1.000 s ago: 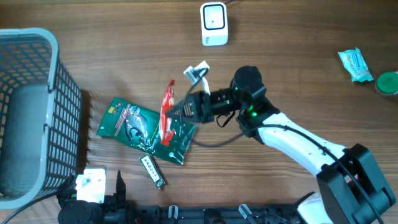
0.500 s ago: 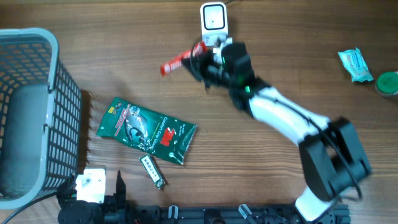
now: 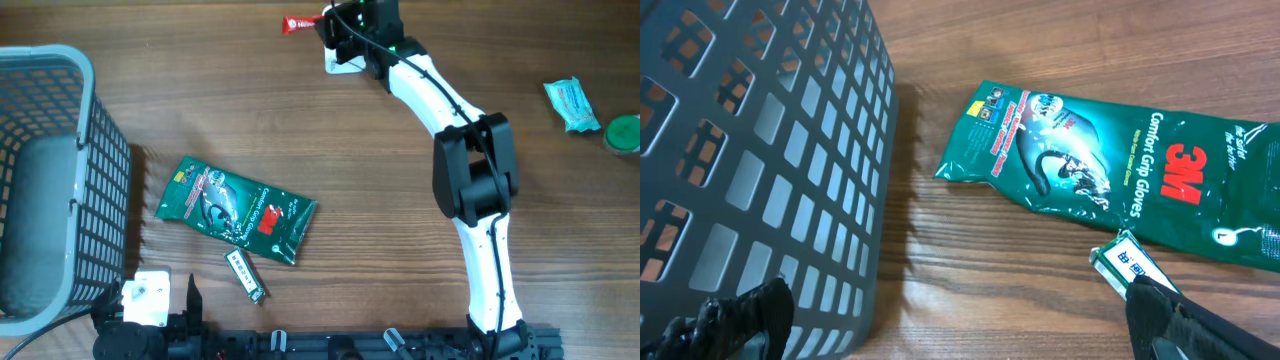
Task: Scan the item barcode
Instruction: 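Move the red packet to the right table edge and release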
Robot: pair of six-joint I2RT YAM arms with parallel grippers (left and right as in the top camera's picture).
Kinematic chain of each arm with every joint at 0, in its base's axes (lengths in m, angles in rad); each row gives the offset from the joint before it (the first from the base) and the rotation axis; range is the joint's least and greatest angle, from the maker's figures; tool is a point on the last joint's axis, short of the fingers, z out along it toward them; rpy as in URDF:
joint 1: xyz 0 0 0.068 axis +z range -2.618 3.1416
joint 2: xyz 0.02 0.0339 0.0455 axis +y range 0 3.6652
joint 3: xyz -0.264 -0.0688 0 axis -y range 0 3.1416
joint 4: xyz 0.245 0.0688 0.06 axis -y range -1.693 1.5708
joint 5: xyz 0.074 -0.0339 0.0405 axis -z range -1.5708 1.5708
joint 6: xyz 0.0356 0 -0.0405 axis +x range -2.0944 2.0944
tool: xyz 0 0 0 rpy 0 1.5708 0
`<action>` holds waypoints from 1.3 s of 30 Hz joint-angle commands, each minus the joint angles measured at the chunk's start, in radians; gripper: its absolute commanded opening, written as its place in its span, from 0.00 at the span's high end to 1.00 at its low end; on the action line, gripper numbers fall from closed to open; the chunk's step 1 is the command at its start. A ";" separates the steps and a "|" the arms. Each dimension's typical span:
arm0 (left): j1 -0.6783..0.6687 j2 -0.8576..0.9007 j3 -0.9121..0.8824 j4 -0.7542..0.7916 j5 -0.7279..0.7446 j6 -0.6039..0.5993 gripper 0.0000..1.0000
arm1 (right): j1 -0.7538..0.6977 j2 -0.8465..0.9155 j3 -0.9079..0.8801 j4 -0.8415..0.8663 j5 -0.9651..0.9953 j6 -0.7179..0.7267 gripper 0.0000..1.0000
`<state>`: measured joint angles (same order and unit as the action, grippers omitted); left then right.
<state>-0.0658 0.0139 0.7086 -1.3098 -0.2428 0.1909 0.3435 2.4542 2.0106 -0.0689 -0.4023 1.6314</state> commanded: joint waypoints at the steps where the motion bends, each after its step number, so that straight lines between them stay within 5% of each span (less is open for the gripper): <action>1: -0.004 -0.006 0.002 0.003 -0.010 0.015 0.00 | 0.008 0.016 0.027 -0.038 0.002 0.011 0.95; 9: -0.004 -0.006 0.002 0.003 -0.010 0.015 0.00 | -0.006 -0.052 0.028 -0.249 0.018 -0.201 0.95; 13: -0.004 -0.006 0.002 0.003 -0.010 0.015 0.00 | -0.054 -0.205 0.028 -0.628 0.049 -0.379 0.96; 21: -0.004 -0.006 0.002 0.003 -0.010 0.015 0.00 | -0.253 -0.318 0.002 -1.297 0.389 -0.450 0.96; 26: -0.004 -0.006 0.002 0.003 -0.010 0.015 0.00 | -0.453 -0.318 -0.172 -1.323 0.536 -0.454 0.96; 35: -0.004 -0.006 0.002 0.003 -0.010 0.015 0.00 | -0.831 -0.318 -0.444 -1.086 0.585 -0.489 0.95; 36: -0.004 -0.006 0.002 0.003 -0.010 0.015 0.00 | -0.855 -0.319 -0.439 -1.046 0.557 -0.586 0.87; 37: -0.004 -0.006 0.002 0.003 -0.010 0.015 0.00 | -0.880 -0.320 -0.422 -1.010 0.508 -0.734 0.58; 38: -0.004 -0.006 0.002 0.003 -0.010 0.015 0.00 | -0.902 -0.321 -0.381 -1.004 0.446 -0.858 0.02; 39: -0.004 -0.006 0.002 0.003 -0.010 0.015 0.00 | -0.908 -0.322 -0.353 -1.028 0.431 -0.875 0.00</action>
<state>-0.0658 0.0135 0.7086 -1.3094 -0.2424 0.1909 -0.5426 2.1262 1.5787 -1.0832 0.1215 1.0084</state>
